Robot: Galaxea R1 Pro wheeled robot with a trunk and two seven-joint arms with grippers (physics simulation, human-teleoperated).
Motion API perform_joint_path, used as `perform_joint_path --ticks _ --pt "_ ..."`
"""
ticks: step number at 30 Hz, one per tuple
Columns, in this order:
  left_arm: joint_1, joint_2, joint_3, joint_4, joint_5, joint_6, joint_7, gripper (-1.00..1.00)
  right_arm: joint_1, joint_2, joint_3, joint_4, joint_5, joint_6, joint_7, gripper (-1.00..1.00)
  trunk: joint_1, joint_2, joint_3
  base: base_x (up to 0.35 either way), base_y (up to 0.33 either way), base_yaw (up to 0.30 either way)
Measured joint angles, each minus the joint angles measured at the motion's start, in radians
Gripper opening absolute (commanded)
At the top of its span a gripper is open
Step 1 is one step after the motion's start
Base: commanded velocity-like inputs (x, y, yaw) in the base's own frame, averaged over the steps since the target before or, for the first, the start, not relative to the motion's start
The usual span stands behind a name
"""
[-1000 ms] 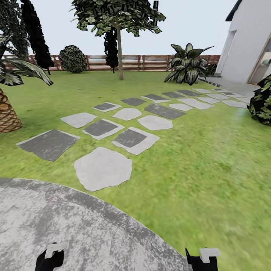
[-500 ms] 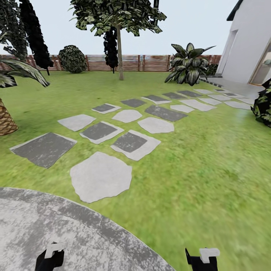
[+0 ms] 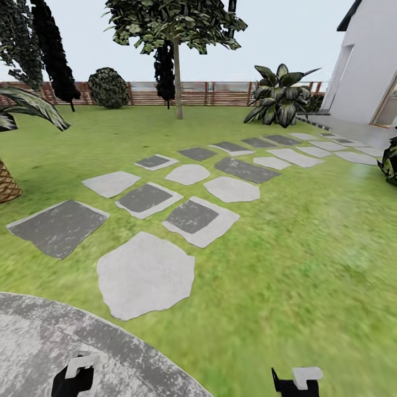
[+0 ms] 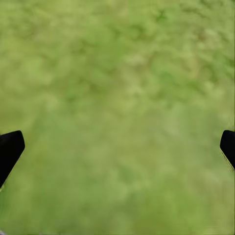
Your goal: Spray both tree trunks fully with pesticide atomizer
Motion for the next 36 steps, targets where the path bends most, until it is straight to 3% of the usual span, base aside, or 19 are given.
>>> perform_joint_path --ticks 23,36 --pt "0.000 0.000 0.002 0.000 0.001 0.000 0.002 -1.00 0.000 0.000 -0.001 0.000 0.000 0.000 0.000 1.00 0.000 0.000 0.024 0.339 0.000 0.207" --pt "0.000 0.000 0.002 0.000 0.001 -0.001 0.003 -1.00 0.000 0.000 -0.001 0.001 0.000 0.000 0.000 1.00 0.000 0.000 0.026 0.339 0.000 0.024"
